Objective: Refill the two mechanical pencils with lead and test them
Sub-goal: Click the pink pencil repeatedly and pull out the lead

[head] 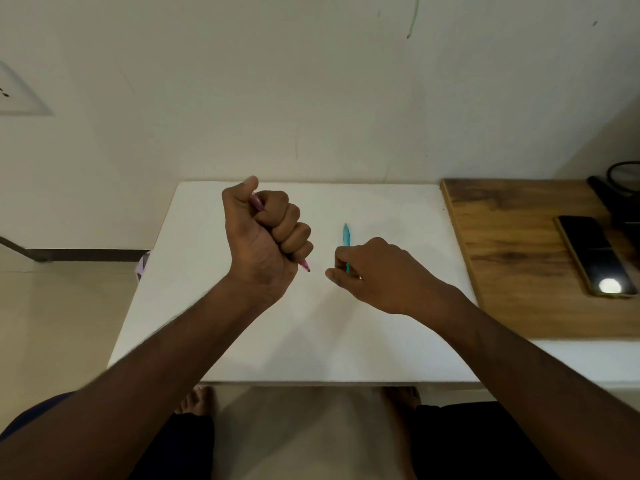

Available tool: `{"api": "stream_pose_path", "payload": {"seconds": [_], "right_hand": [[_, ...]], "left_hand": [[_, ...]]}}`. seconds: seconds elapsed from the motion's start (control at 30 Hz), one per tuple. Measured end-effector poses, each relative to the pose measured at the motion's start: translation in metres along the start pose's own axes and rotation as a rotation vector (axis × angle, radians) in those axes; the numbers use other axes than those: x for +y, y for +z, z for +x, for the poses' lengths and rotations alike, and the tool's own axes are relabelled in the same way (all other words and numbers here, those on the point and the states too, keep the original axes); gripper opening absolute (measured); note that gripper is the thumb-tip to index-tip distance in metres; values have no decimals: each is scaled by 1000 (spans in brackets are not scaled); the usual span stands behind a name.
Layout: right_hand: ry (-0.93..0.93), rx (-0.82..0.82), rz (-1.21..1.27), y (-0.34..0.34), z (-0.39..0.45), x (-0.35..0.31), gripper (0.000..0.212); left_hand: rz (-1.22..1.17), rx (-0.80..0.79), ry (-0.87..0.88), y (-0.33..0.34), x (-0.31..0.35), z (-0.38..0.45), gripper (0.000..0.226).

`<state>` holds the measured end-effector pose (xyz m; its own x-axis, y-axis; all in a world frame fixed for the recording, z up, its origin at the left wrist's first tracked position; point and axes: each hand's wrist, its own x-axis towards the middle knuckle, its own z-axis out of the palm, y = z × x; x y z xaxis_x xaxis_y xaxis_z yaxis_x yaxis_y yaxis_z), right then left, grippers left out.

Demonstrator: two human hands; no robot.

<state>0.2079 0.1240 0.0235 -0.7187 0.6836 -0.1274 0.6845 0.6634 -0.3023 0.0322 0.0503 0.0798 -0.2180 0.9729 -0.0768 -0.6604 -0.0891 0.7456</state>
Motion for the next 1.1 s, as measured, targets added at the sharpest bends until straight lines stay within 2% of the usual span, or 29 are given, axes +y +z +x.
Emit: {"api": "stream_pose_path", "payload": {"seconds": [0.1, 0.3, 0.47, 0.53, 0.6, 0.67, 0.73, 0.87, 1.1], "right_hand": [[5, -26, -32, 1, 0, -1, 37], [0, -34, -32, 1, -1, -3, 38], [5, -53, -16, 1, -2, -3, 36], [34, -83, 197, 1, 0, -6, 26], [128, -134, 590, -2, 4, -10, 14], [223, -222, 952, -10, 8, -14, 21], [229, -305, 1196, -15, 8, -13, 30], [206, -403, 1371, -15, 7, -8, 37], [216, -516, 1404, -10, 8, -3, 39]], "left_hand": [[-52, 1, -5, -2, 3, 0, 59], [-34, 54, 11, -2, 6, 3, 49], [-35, -7, 24, -4, 4, 2, 49], [-19, 0, 26, -3, 4, 3, 48], [-41, 21, 6, -4, 5, 4, 49], [-70, 17, -13, -6, 5, 4, 50], [-69, 13, -34, -7, 4, 5, 50], [-63, 53, -67, -8, 4, 8, 51], [-100, 55, -68, -11, 6, 11, 50]]}}
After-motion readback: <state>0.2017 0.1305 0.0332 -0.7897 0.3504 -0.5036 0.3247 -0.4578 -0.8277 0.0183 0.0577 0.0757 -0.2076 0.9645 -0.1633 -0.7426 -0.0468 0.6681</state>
